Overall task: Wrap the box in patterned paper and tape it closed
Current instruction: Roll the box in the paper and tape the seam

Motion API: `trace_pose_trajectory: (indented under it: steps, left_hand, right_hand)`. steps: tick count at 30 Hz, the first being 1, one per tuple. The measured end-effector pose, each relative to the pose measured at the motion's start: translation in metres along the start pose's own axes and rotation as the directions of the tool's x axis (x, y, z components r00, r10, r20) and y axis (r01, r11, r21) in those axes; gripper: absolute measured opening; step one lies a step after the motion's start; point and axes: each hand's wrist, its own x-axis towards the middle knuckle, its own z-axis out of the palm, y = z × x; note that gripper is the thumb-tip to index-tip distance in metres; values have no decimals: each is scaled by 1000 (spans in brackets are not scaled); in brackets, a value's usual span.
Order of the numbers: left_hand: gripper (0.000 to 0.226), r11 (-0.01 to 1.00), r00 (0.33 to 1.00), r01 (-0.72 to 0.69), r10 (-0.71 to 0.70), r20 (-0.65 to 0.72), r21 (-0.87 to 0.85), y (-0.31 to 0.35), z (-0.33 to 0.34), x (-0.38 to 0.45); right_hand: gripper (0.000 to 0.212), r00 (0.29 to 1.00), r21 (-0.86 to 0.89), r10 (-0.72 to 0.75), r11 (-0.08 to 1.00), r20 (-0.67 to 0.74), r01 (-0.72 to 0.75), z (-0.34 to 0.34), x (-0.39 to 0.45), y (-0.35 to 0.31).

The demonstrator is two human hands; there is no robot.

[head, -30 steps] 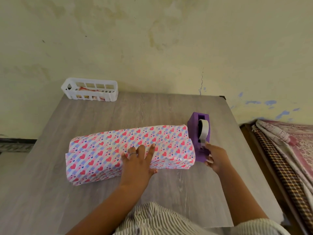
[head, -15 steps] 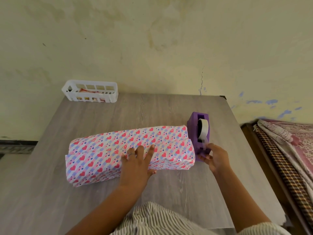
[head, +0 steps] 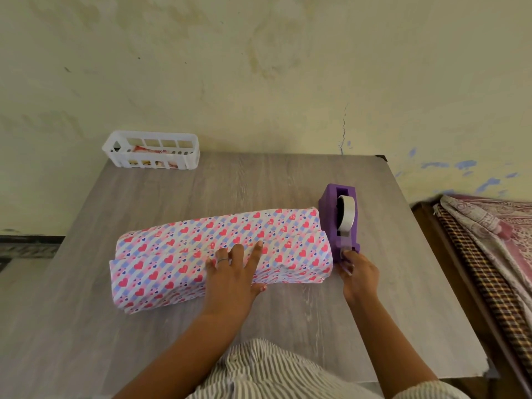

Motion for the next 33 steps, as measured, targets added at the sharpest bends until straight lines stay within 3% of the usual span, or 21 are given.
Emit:
trace_pose_trajectory:
  steps: [2, 6, 10, 16, 20, 24, 29, 33]
  left_hand:
    - [83, 1000, 1000, -2, 2, -2, 5, 0, 1, 0]
    - [83, 1000, 1000, 0, 0, -2, 11, -1, 1, 0]
    - [83, 1000, 1000, -2, 2, -1, 6, -1, 0, -1]
    - [84, 1000, 1000, -21, 21, -14, 8, -2, -2, -2]
    - [81, 995, 995, -36, 27, -94, -94, -12, -9, -7]
    - [63, 950, 985, -55, 0, -174, -308, -42, -5, -19]
    - [65, 973, 974, -5, -48, -221, -231, -69, 23, -33]
    - [72, 972, 954, 82, -141, -263, -221, -75, 25, -40]
  right_hand:
    - [5, 1000, -59, -16, 998, -13, 15, 1, 0, 0]
    - [21, 993, -217, -107, 972, -55, 93, 3, 1, 3]
    - [23, 973, -366, -213, 915, -86, 168, 5, 4, 7]
    - [8, 956, -540, -282, 819, -80, 197, -13, 4, 17]
    - [2, 839, -619, -537, 633, 83, 466, -20, -20, 6]
    - [11, 689, -601, -653, 425, 315, 677, -1, -46, -23]
    - [27, 521, -471, -653, 273, 550, 839, 43, -85, -39]
    - [8, 430, -370, -557, 224, 710, 902, 81, -107, -37]
